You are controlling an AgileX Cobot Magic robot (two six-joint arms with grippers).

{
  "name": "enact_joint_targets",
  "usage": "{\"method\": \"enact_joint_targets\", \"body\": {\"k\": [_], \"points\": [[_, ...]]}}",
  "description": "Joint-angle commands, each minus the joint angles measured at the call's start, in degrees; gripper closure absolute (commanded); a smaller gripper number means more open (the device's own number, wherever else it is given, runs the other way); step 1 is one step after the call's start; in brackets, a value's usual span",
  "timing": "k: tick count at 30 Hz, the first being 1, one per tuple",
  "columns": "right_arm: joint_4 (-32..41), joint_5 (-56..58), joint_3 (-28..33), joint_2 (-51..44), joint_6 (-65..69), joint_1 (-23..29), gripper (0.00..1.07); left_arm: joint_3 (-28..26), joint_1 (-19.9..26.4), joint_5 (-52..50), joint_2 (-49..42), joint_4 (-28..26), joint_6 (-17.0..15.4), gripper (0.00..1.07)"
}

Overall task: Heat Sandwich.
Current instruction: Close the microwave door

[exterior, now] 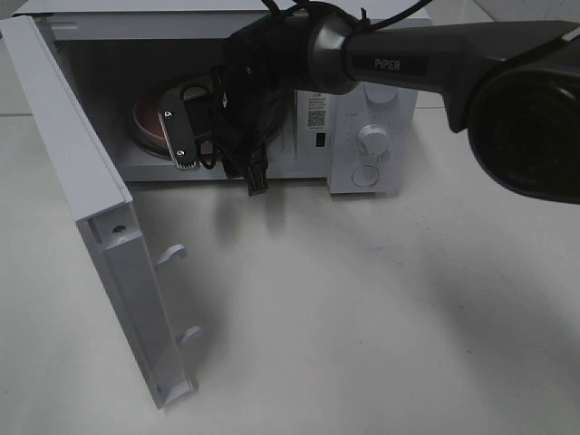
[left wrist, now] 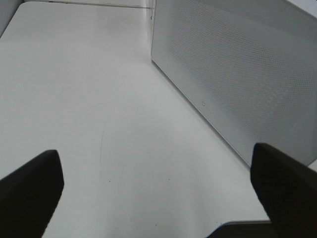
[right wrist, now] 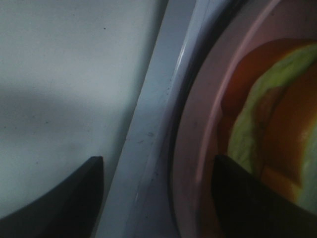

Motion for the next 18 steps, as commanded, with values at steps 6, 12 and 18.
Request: {"method": "enact_joint_targets", "body": {"k": [6, 12, 18], "points": [[-0.11, -8.54, 10.20, -6.70, 1.03, -0.80, 0.31, 0.11, 0.29, -0.74, -0.97, -0.23, 0.11, 0.10], [-0.11, -13.29, 18.68, -12.03, 2.52, -1.15, 0.29, 0.11, 0.29, -0.74, -0.97, -0.23, 0.11, 0.10], [-0.11, -15.13, 27.04, -17.88, 2.92, -1.43, 0.29, 0.11, 0.29, -0.74, -0.97, -0.23, 0.11, 0.10]]}}
